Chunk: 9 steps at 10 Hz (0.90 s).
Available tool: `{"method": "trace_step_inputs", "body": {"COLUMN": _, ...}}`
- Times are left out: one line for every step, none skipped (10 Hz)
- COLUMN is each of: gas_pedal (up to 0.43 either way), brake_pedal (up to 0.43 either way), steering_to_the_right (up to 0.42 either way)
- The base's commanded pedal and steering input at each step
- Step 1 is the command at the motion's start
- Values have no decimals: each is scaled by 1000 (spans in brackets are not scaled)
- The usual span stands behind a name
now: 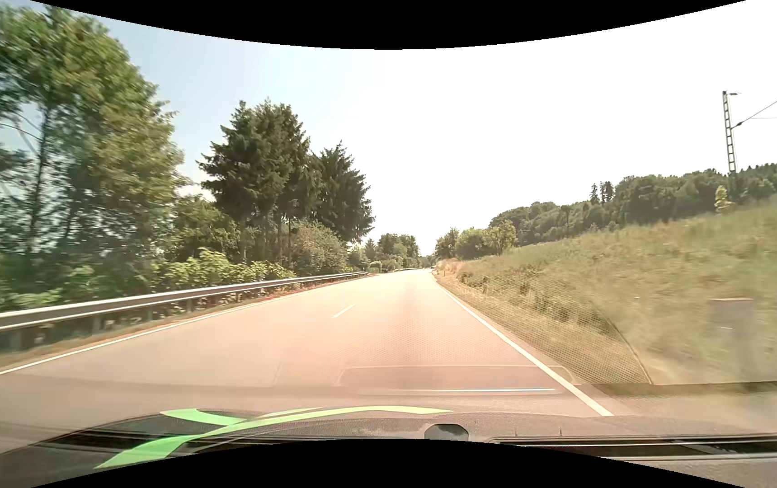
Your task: Follow the waypoints while adhering to traffic rules and regulations
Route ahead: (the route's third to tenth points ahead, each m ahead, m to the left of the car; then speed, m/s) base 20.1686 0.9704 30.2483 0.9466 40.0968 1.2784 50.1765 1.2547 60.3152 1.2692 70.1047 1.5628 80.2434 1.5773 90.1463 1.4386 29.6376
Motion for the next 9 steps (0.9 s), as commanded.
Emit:
{"method": "trace_step_inputs", "body": {"gas_pedal": 209, "brake_pedal": 0, "steering_to_the_right": -1}}
{"method": "trace_step_inputs", "body": {"gas_pedal": 189, "brake_pedal": 0, "steering_to_the_right": -2}}
{"method": "trace_step_inputs", "body": {"gas_pedal": 169, "brake_pedal": 0, "steering_to_the_right": -2}}
{"method": "trace_step_inputs", "body": {"gas_pedal": 157, "brake_pedal": 0, "steering_to_the_right": -2}}
{"method": "trace_step_inputs", "body": {"gas_pedal": 157, "brake_pedal": 0, "steering_to_the_right": -1}}
{"method": "trace_step_inputs", "body": {"gas_pedal": 157, "brake_pedal": 0, "steering_to_the_right": -1}}
{"method": "trace_step_inputs", "body": {"gas_pedal": 157, "brake_pedal": 0, "steering_to_the_right": -1}}
{"method": "trace_step_inputs", "body": {"gas_pedal": 169, "brake_pedal": 0, "steering_to_the_right": 0}}
{"method": "trace_step_inputs", "body": {"gas_pedal": 177, "brake_pedal": 0, "steering_to_the_right": 0}}
